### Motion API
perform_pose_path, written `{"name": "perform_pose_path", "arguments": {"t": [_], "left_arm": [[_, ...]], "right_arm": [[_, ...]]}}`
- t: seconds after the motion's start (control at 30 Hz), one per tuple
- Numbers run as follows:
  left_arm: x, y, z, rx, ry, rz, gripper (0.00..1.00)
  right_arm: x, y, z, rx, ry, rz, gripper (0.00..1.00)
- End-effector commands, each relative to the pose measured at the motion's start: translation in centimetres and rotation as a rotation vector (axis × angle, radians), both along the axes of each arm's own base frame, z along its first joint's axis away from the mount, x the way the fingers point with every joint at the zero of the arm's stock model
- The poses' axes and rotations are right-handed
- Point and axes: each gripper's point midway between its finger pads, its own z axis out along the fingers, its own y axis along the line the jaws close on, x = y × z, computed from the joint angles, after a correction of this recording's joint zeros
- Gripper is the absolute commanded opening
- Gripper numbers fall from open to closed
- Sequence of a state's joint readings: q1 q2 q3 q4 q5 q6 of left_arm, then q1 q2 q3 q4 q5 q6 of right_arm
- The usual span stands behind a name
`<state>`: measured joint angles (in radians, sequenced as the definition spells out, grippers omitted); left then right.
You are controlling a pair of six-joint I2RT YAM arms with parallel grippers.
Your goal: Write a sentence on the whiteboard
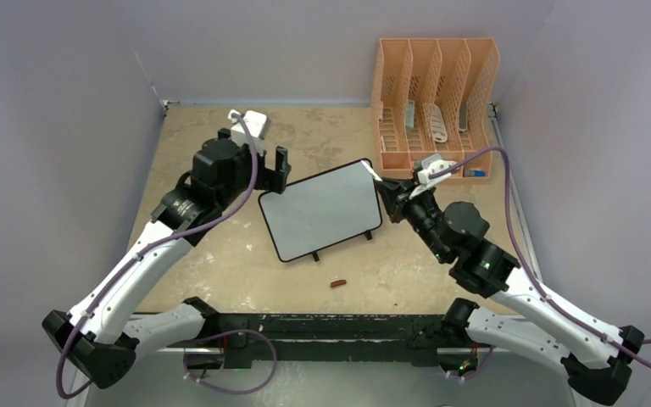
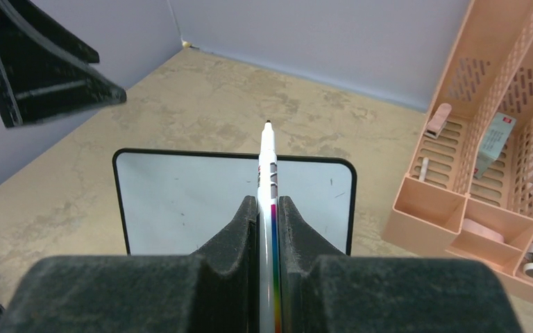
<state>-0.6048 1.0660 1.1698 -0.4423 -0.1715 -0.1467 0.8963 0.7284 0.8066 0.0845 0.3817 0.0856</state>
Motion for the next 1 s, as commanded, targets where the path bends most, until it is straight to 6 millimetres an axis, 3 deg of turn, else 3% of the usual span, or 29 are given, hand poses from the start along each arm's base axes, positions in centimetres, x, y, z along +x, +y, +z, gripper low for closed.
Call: {"name": "perform_pose_path", "arguments": {"t": [0.0, 0.23, 0.47, 0.77, 0.97], "left_arm": [[0.8, 2.4, 3.0, -0.067, -0.094, 0.037, 0.99], [2.8, 6.3, -0.3, -0.18, 0.005, 0.054, 1.0], [3.9, 9.4, -2.3, -0.341, 0.057, 0.02, 1.0], [3.8, 9.2, -4.7, -0.531, 0.146, -0.186, 0.97], [4.2, 9.1, -5.3, -0.569, 0.154, -0.29, 0.93]], "right_arm": [[0.0, 1.0, 3.7, 0.094, -0.049, 0.033, 0.0], [0.1, 2.6, 3.4, 0.098, -0.032, 0.059, 0.0], [0.1, 4.5, 2.5, 0.094, -0.007, 0.104, 0.0], [-0.5, 6.1, 2.3, 0.096, -0.002, 0.154, 0.0], [-1.0, 6.6, 1.5, 0.108, 0.01, 0.176, 0.0]]}}
